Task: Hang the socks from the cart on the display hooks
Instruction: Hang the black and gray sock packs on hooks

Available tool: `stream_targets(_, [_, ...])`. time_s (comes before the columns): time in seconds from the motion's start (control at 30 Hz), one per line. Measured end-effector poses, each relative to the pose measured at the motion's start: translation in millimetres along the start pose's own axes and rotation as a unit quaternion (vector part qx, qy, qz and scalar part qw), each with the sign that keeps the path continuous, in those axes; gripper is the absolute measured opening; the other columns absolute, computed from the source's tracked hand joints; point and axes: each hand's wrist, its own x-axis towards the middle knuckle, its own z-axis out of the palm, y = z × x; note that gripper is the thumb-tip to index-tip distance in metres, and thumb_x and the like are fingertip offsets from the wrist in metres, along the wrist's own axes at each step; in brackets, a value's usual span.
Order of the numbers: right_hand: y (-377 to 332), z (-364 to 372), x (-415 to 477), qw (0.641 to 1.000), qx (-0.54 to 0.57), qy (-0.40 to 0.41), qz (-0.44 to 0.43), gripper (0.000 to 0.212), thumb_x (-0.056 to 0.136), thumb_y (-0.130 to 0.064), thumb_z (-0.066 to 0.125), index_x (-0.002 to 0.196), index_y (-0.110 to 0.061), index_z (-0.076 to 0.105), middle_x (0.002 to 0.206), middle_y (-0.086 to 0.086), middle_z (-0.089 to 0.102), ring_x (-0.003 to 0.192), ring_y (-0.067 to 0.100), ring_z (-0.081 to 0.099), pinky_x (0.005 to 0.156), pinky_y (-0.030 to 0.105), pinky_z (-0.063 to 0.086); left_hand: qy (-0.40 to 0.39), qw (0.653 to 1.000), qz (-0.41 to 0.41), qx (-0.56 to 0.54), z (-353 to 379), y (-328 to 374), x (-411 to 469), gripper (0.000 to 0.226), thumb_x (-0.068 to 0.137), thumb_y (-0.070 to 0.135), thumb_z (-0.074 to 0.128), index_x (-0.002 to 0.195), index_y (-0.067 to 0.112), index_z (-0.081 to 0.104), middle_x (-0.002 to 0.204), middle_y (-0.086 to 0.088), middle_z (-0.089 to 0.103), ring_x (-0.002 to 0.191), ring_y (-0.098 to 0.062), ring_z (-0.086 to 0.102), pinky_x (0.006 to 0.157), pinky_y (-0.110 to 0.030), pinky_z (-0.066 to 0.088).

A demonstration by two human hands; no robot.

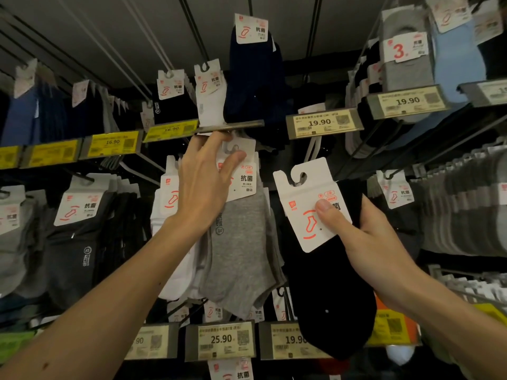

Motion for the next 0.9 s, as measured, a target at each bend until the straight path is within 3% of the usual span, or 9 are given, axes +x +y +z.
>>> stream_targets(0.17, [1, 0, 0, 1.0, -0.007, -0.003, -0.001, 0.025, 0.088, -0.037, 0.061, 0.111, -0.026, 0.061, 0.094, -0.009, 0.078, 0.085, 0.009, 0.075, 0.071, 0.026, 0.054, -0.017, 0.999, 0.008, 0.048, -2, 0, 0, 0.032, 0.095, 0.034, 0.064, 0.12, 0.013, 0.069, 0.117, -0.014, 0.059, 0.108, -0.027, 0.055, 0.081, -0.02, 0.028])
stream_targets(0.33, [0, 0, 0, 1.0, -0.013, -0.01, 0.004, 0.021, 0.091, -0.034, 0.061, 0.11, -0.024, 0.061, 0.093, -0.01, 0.078, 0.085, 0.008, 0.074, 0.067, 0.022, 0.055, -0.06, 0.994, -0.015, 0.092, -11, 9, 6, 0.04, 0.097, 0.044, 0.059, 0.12, 0.014, 0.07, 0.118, -0.015, 0.061, 0.115, -0.03, 0.052, 0.081, -0.028, 0.028])
stream_targets(0.43, [-2, 0, -1, 1.0, -0.014, -0.012, 0.008, 0.018, 0.092, -0.032, 0.06, 0.109, -0.024, 0.061, 0.093, -0.009, 0.078, 0.084, 0.008, 0.074, 0.062, 0.017, 0.055, -0.099, 0.989, -0.026, 0.103, -16, 16, 8, 0.047, 0.096, 0.048, 0.057, 0.126, 0.014, 0.067, 0.124, -0.015, 0.061, 0.123, -0.029, 0.047, 0.09, -0.036, 0.035])
stream_targets(0.6, [-4, -2, -5, 1.0, -0.009, -0.021, 0.013, 0.02, 0.092, -0.033, 0.061, 0.111, -0.026, 0.061, 0.094, -0.009, 0.078, 0.086, 0.009, 0.075, 0.068, 0.023, 0.055, -0.139, 0.985, -0.061, 0.085, -22, 19, 8, 0.049, 0.098, 0.048, 0.054, 0.137, 0.018, 0.06, 0.134, -0.008, 0.063, 0.126, -0.028, 0.051, 0.097, -0.034, 0.039])
stream_targets(0.7, [-6, -2, -5, 0.999, -0.005, -0.034, 0.016, 0.023, 0.09, -0.034, 0.061, 0.112, -0.027, 0.061, 0.095, -0.008, 0.078, 0.086, 0.011, 0.075, 0.071, 0.026, 0.055, -0.163, 0.978, -0.097, 0.089, -19, 20, 8, 0.043, 0.099, 0.046, 0.054, 0.132, 0.02, 0.063, 0.129, -0.009, 0.066, 0.123, -0.03, 0.054, 0.094, -0.034, 0.041])
stream_targets(0.8, [-8, -3, -6, 0.999, 0.001, -0.046, 0.008, 0.029, 0.085, -0.037, 0.061, 0.112, -0.026, 0.062, 0.095, -0.007, 0.078, 0.085, 0.011, 0.075, 0.064, 0.021, 0.056, -0.186, 0.971, -0.104, 0.104, -8, 21, 4, 0.037, 0.098, 0.043, 0.056, 0.122, 0.018, 0.069, 0.121, -0.012, 0.069, 0.115, -0.033, 0.057, 0.083, -0.034, 0.04])
stream_targets(0.9, [-10, -6, -6, 0.999, 0.013, -0.046, 0.008, 0.028, 0.085, -0.035, 0.062, 0.111, -0.024, 0.062, 0.093, -0.006, 0.078, 0.083, 0.011, 0.075, 0.06, 0.018, 0.055, -0.166, 0.976, -0.118, 0.078, 0, 17, -8, 0.043, 0.094, 0.045, 0.062, 0.129, 0.019, 0.064, 0.128, -0.009, 0.065, 0.119, -0.032, 0.055, 0.083, -0.033, 0.039])
